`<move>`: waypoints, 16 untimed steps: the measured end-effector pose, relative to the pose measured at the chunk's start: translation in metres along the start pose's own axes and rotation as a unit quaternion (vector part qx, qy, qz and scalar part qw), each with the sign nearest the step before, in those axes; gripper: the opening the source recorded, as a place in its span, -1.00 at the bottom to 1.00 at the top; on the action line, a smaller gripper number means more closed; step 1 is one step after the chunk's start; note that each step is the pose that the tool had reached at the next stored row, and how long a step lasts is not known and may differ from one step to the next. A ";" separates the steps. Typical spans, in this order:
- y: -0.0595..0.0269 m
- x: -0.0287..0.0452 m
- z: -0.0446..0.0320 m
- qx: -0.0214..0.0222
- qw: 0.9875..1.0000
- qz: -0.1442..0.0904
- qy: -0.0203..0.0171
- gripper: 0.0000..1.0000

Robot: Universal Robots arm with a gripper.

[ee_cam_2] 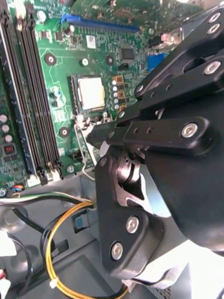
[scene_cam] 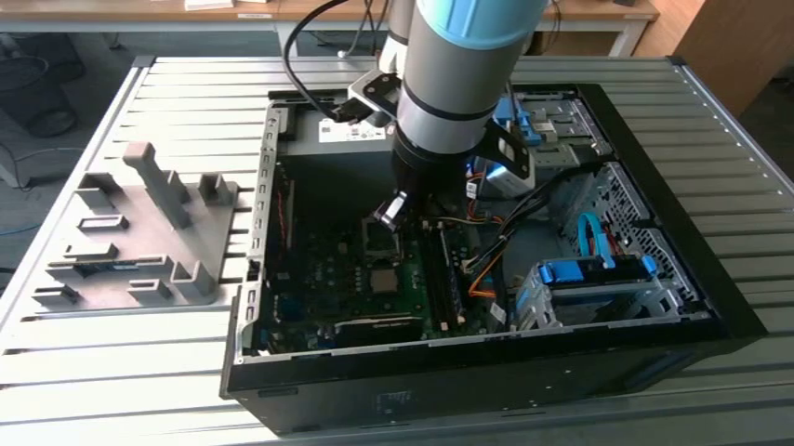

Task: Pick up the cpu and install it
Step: 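Close the cpu cover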

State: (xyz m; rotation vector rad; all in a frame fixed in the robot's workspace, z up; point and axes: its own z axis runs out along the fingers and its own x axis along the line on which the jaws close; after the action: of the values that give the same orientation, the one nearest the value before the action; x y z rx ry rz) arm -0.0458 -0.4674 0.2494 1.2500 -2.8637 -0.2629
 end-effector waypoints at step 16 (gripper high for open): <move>0.0001 -0.0128 0.0141 -0.017 1.000 -0.006 -0.017 -0.80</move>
State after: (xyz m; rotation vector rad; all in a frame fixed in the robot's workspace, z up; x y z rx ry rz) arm -0.0382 -0.4559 0.2363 1.2700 -2.8678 -0.3351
